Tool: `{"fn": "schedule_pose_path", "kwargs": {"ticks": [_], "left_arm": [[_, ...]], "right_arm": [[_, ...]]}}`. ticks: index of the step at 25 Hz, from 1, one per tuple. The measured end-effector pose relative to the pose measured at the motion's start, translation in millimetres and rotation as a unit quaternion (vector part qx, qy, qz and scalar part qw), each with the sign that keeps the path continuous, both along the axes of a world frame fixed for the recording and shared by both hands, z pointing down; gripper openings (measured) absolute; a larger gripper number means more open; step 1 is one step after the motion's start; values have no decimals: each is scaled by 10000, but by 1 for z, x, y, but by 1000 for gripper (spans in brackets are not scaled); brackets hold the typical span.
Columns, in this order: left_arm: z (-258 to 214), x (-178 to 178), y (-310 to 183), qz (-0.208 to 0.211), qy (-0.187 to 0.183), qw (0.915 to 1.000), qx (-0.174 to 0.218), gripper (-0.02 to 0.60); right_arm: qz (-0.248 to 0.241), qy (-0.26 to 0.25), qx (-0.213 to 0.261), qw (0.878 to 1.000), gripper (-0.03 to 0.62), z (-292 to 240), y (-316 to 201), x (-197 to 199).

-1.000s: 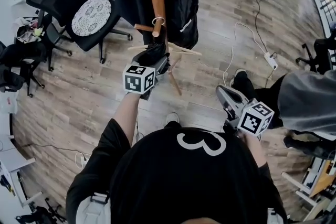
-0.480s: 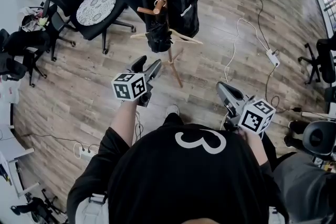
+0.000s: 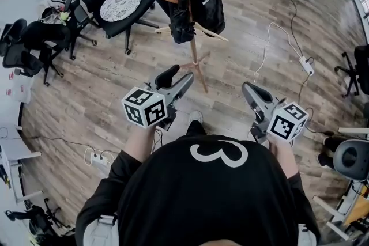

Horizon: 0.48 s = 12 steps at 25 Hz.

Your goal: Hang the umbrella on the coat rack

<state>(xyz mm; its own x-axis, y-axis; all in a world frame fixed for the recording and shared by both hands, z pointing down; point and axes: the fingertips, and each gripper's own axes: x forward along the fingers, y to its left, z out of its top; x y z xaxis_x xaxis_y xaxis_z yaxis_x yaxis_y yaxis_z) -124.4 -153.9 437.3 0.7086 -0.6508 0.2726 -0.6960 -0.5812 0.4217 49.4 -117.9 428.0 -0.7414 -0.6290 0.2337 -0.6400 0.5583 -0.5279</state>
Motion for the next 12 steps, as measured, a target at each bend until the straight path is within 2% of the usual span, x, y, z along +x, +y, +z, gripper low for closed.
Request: {"fn": "schedule_pose_path", "kwargs": {"ticks": [5,8,12], "left_arm": [[-49,39,63,629,458,9969,119,122],[-75,54,97,885,524,9938,421,90],[-96,71,140,1094,510,9900,733,64]], "right_arm": [[-279,-232,501,9981,26,-37,39,-1],[-518,-311,843,9946,26,-60,65,-6],[-718,-242,1039,9917,26,-73,96,-11]]}}
